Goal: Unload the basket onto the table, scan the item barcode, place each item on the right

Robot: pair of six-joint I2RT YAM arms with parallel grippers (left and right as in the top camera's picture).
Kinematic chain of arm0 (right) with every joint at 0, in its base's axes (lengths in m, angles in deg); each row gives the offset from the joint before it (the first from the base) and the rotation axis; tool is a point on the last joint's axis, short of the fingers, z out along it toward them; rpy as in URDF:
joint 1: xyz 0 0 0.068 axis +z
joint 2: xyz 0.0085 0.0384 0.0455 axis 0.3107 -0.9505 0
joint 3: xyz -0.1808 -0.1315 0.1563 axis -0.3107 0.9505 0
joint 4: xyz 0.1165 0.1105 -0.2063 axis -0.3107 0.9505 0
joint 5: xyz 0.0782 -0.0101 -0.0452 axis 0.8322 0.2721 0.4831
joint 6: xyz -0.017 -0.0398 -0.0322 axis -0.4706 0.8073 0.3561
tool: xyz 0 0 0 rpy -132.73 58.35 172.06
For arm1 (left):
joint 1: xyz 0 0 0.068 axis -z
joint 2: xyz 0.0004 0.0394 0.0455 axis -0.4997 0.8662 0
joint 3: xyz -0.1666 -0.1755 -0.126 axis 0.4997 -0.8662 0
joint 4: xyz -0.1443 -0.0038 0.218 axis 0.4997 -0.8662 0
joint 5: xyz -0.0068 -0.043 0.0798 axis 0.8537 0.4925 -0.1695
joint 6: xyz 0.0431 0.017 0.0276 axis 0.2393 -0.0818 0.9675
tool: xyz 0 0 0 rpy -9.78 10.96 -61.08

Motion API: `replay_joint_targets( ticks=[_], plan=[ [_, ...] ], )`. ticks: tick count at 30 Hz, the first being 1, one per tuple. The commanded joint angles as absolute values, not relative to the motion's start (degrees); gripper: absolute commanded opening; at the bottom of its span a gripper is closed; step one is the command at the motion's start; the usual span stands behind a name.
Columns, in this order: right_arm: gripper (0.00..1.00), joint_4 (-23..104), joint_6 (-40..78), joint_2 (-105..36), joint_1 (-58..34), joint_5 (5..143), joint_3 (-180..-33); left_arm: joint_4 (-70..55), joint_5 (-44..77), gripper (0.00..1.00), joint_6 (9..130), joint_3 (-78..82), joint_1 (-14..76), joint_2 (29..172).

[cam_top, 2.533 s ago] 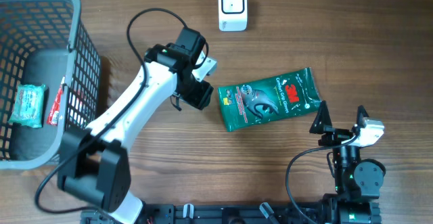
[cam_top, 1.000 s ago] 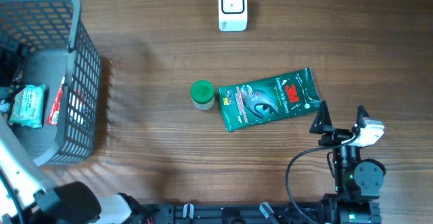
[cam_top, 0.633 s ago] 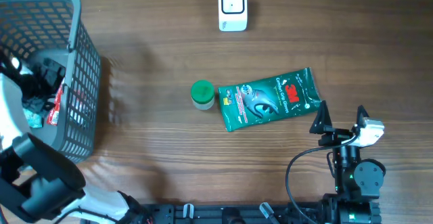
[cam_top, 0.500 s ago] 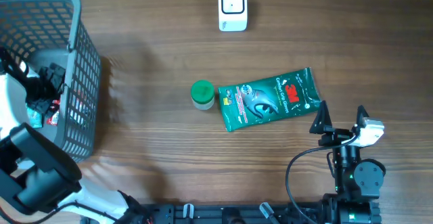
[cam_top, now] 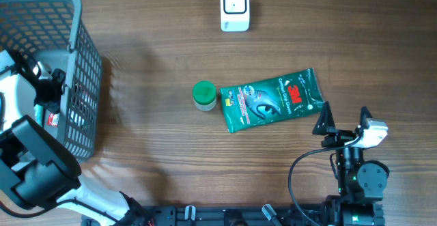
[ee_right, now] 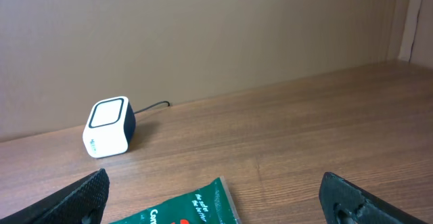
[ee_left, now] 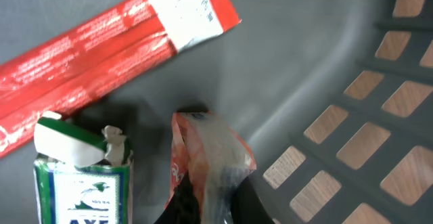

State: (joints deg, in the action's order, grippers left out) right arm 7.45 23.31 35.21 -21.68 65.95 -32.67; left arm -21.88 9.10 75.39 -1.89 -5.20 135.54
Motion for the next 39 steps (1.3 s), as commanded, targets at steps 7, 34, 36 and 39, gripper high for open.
replay_joint_targets(
  ticks=[7, 34, 36, 39],
  plan=[
    [1.00, 7.1, 24.0, 35.5, -21.8, 65.5, -32.7, -32.5, 10.2, 0.04, 76.9, 12.0, -5.2, 120.2],
    [1.00, 7.1, 24.0, 35.5, -21.7, 65.6, -32.7, 0.0, 17.6, 0.04, 80.6, -4.9, 66.8, 123.4],
    [1.00, 7.1, 24.0, 35.5, -21.7, 65.5, -32.7, 3.2, 17.6, 0.04, 78.3, -4.9, 67.1, 128.6],
    [0.99, 7.1, 24.0, 35.5, -21.7, 65.5, -32.7, 6.6, 18.6, 0.04, 75.0, -4.9, 67.0, 134.6]
  ],
)
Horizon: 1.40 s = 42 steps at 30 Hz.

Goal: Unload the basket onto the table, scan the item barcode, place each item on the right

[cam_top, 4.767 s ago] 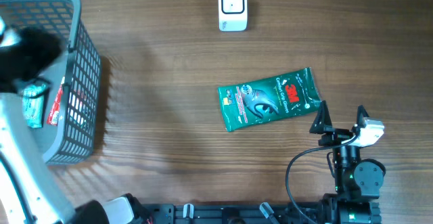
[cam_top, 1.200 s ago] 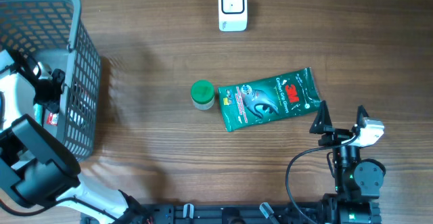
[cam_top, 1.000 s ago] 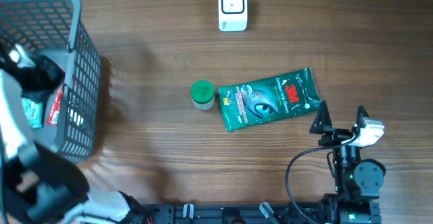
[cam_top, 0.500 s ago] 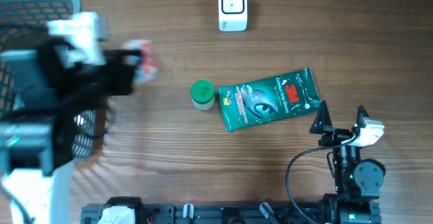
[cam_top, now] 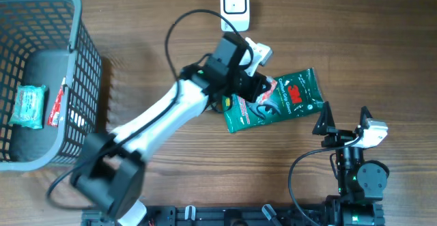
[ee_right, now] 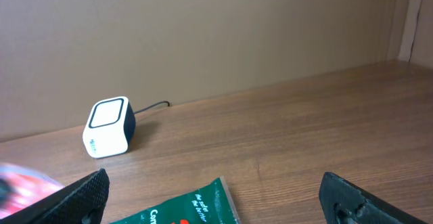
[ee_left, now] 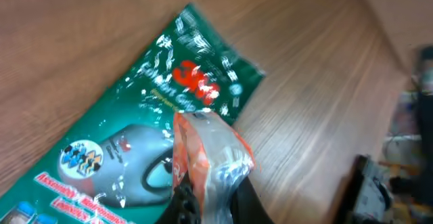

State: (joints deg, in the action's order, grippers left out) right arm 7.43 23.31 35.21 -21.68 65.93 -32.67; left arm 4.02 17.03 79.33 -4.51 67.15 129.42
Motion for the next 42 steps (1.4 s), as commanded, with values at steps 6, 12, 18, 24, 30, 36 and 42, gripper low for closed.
replay_joint_targets(
  ticks=[6, 12, 18, 24, 30, 36, 42],
  plan=[
    [1.00, 7.1, 24.0, 35.5, -21.7, 65.6, -32.7, 10.8, 26.3, 0.13, 73.4, -4.9, 66.9, 140.0],
    [1.00, 7.1, 24.0, 35.5, -21.7, 65.6, -32.7, 9.0, 26.2, 0.94, 69.8, -4.6, 63.6, 135.5],
    [1.00, 7.1, 24.0, 35.5, -21.8, 65.6, -32.7, -0.4, 24.6, 1.00, 69.9, -0.8, 53.9, 120.9],
    [1.00, 7.1, 24.0, 35.5, -21.7, 65.6, -32.7, -9.6, 9.0, 1.00, 69.8, 3.4, 39.4, 103.4],
    [1.00, 7.1, 24.0, 35.5, -21.7, 65.5, -32.7, -13.4, -11.5, 1.00, 61.3, 3.5, 18.4, 92.0],
    [1.00, 7.1, 24.0, 35.5, -21.7, 65.6, -32.7, -25.0, -12.0, 1.00, 52.5, 3.5, -6.4, 98.4],
    [1.00, 7.1, 24.0, 35.5, -21.7, 65.5, -32.7, -30.0, -9.3, 1.00, 59.7, 3.5, -11.9, 115.6]
  ],
)
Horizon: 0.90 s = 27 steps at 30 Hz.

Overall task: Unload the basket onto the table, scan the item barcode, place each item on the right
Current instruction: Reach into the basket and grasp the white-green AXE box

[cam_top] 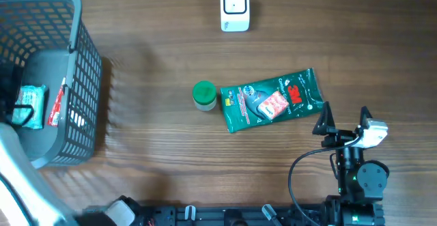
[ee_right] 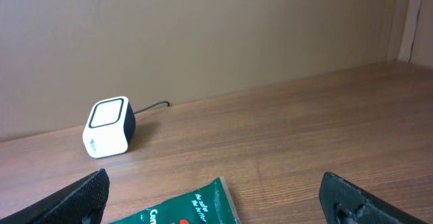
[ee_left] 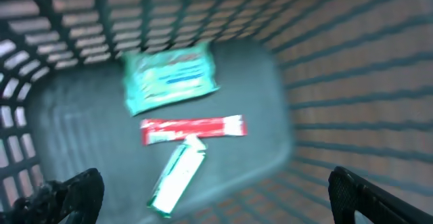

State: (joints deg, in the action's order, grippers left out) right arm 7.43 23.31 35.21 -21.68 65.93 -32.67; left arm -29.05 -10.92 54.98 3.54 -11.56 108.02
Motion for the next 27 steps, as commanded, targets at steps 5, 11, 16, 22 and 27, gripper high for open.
replay_joint_targets(
  ticks=[5, 11, 16, 22, 27],
  plan=[
    [1.00, 7.1, 24.0, 35.5, -21.7, 65.5, -32.7, -31.8, -7.8, 1.00, 67.0, 3.5, -8.7, 128.8],
    [1.00, 7.1, 24.0, 35.5, -21.7, 65.6, -32.7, -32.8, -7.8, 1.00, 69.5, 3.4, -3.2, 139.4],
    [1.00, 7.1, 24.0, 35.5, -21.8, 65.6, -32.7, -32.7, -7.9, 1.00, 69.5, 1.8, -1.3, 141.6],
    [1.00, 7.1, 24.0, 35.5, -21.7, 65.6, -32.7, -33.0, -11.0, 0.34, 69.2, -1.9, -1.5, 141.6],
    [1.00, 7.1, 24.0, 35.5, -21.7, 65.6, -32.7, -33.3, -11.1, 0.19, 69.2, -1.8, -1.5, 140.1]
  ],
)
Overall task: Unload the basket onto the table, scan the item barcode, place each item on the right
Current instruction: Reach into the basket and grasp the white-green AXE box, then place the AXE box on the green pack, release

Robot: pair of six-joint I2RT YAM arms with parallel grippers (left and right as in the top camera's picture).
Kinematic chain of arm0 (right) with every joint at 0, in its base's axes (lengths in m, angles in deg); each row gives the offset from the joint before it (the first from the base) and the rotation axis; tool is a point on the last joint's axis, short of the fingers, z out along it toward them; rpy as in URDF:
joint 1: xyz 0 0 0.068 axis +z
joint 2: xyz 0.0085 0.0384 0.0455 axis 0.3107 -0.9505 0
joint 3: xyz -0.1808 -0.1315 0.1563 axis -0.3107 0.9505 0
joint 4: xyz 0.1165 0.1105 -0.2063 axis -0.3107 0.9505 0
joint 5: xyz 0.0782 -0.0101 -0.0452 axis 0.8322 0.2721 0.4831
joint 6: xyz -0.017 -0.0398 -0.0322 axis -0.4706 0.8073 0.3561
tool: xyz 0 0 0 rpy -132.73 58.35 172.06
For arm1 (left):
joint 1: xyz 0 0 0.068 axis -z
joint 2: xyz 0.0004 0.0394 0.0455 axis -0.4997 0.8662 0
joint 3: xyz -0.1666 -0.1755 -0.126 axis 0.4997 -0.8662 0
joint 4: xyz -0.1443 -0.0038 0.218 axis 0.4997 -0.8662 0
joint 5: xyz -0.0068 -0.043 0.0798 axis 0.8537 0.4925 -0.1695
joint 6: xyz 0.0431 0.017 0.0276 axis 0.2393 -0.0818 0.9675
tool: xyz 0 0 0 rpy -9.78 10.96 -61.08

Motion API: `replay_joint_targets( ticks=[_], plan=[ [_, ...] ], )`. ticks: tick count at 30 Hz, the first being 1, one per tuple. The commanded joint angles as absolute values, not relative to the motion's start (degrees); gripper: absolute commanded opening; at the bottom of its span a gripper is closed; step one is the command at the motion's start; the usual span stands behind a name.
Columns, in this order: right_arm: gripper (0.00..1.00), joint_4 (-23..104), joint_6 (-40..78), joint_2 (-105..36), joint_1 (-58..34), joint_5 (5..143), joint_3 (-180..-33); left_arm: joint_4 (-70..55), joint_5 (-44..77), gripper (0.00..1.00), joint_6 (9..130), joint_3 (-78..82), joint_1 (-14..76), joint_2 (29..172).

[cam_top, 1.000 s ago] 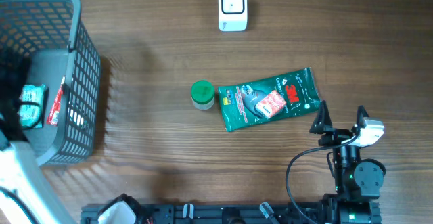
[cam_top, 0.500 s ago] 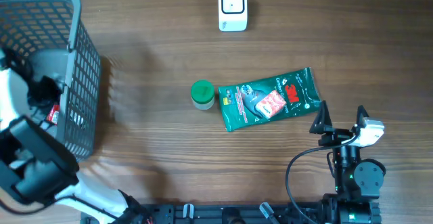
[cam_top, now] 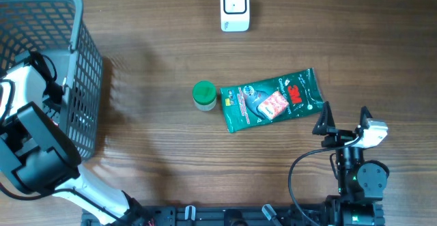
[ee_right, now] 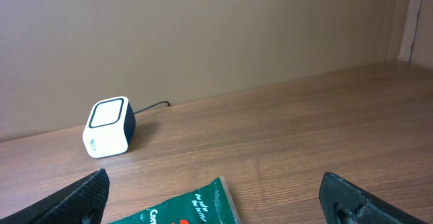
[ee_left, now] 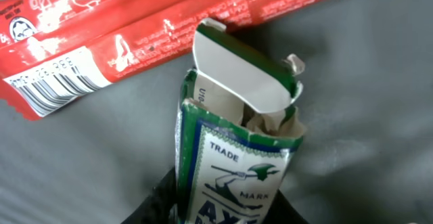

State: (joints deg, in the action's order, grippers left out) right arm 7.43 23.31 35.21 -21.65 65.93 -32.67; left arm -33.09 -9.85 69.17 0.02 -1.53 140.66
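Deep in the grey basket (cam_top: 82, 69), my left gripper (ee_left: 226, 210) is shut on a green and white box (ee_left: 237, 149) whose torn top flap stands open. A long red pack (ee_left: 135, 41) with a barcode lies just beyond the box. In the overhead view the left gripper (cam_top: 49, 88) sits low inside the basket. The white scanner (cam_top: 234, 7) stands at the far edge of the table, and the scanner (ee_right: 108, 127) also shows in the right wrist view. My right gripper (ee_right: 216, 204) is open and holds nothing near the front edge.
A green 3M pack (cam_top: 300, 93) lies mid-table with a small orange packet (cam_top: 274, 104) on top of it. A green-lidded jar (cam_top: 204, 95) stands just left of the pack. The scanner's cable runs off the far edge.
My left gripper was open, high above the basket and looking down on its contents. Now it is at the basket floor, shut on the green and white box. The right arm has not moved.
My left gripper was in the basket, shut on the orange packet. Then it held that packet over the green 3M pack. Then the packet lay on the pack and the gripper hung open above the basket. Now it grips the box inside.
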Motion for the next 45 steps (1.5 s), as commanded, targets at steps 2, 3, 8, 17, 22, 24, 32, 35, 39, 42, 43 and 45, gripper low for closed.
replay_joint_targets(
  ticks=[2, 3, 8, 17, 22, 24, 32, 35, 39, 42, 43, 45],
  plan=[
    [1.00, 7.1, 24.0, 35.5, -21.7, 65.5, -32.7, -33.2, -11.2, 0.16, 69.0, -1.4, -1.5, 137.6],
    [1.00, 7.1, 24.0, 35.5, -21.7, 65.6, -32.7, -33.5, -12.1, 0.15, 68.8, -0.2, -1.5, 135.3],
    [1.00, 7.1, 24.0, 35.5, -21.7, 65.6, -32.7, -37.5, -13.2, 0.21, 67.4, 10.6, -1.5, 123.1],
    [1.00, 7.1, 24.0, 35.5, -21.7, 65.6, -32.7, -39.2, -8.6, 0.25, 60.2, 17.2, 7.0, 97.8],
    [1.00, 7.1, 24.0, 35.5, -21.7, 65.6, -32.7, -41.5, -6.6, 0.24, 59.4, 13.5, 25.6, 96.5],
    [1.00, 7.1, 24.0, 35.5, -21.7, 65.6, -32.7, -38.1, -7.0, 0.24, 56.7, 8.0, 35.3, 97.8],
    [0.99, 7.1, 24.0, 35.5, -21.7, 65.6, -32.7, -14.8, -12.6, 0.24, 56.4, -7.1, 63.6, 110.2],
    [1.00, 7.1, 24.0, 35.5, -21.7, 65.5, -32.7, -13.6, -16.3, 0.24, 50.4, -7.3, 69.7, 117.4],
    [1.00, 7.1, 24.0, 35.5, -21.8, 65.6, -32.7, -9.7, -16.8, 0.25, 43.6, -7.3, 74.7, 129.6],
    [1.00, 7.1, 24.0, 35.5, -21.7, 65.6, -32.7, -8.2, -16.9, 0.25, 41.3, -7.3, 75.6, 135.5],
    [1.00, 7.1, 24.0, 35.5, -21.7, 65.5, -32.7, -8.0, -16.8, 0.27, 41.3, -7.3, 75.5, 135.7],
    [1.00, 7.1, 24.0, 35.5, -21.7, 65.5, -32.7, -7.6, -16.9, 0.49, 42.0, -6.9, 75.3, 134.9]
  ],
)
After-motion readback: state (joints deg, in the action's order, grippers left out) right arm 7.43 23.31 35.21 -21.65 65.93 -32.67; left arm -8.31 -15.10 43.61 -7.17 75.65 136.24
